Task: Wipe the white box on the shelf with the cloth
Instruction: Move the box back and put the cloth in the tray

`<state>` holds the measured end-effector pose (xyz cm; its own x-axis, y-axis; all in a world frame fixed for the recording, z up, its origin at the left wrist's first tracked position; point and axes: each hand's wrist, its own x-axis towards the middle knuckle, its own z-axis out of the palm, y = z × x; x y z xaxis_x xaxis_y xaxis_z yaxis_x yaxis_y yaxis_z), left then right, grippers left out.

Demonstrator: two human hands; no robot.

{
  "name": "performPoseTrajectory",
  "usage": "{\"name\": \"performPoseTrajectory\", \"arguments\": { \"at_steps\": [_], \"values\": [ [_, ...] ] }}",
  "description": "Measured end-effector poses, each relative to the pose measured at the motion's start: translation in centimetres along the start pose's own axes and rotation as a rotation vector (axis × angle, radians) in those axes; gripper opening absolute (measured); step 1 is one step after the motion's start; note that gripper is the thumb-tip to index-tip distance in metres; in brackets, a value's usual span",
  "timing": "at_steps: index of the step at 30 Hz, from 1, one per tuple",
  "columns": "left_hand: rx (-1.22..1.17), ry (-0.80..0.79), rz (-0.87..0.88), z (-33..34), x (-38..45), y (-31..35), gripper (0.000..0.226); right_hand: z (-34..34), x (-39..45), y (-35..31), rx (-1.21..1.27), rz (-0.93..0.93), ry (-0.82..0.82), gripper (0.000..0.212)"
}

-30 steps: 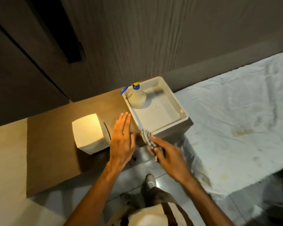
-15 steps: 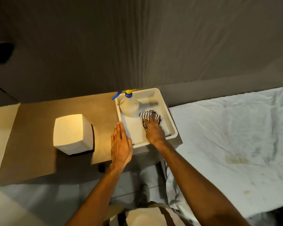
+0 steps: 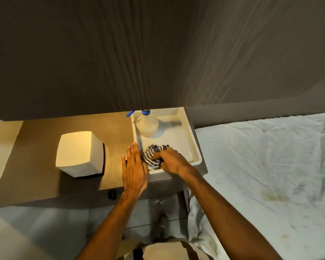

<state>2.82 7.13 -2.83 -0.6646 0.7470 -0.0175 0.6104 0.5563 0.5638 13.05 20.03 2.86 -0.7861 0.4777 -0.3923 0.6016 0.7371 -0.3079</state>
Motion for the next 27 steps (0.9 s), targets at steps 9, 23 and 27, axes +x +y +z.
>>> {"name": "performPoseTrajectory", "arguments": {
  "at_steps": [9,23,27],
  "values": [
    [0.061,-0.007,-0.007,0.4,0.2,0.0,0.076,0.8,0.2,4.3,0.015,0.23,0.107,0.073],
    [-0.185,-0.01,0.022,1.1,0.6,-1.8,0.064,-0.9,1.8,6.5,0.06,0.266,0.038,0.076],
    [-0.311,0.109,-0.132,0.7,0.3,-4.3,0.06,-0.4,1.5,6.2,0.003,0.253,0.062,0.075]
  ]
}}
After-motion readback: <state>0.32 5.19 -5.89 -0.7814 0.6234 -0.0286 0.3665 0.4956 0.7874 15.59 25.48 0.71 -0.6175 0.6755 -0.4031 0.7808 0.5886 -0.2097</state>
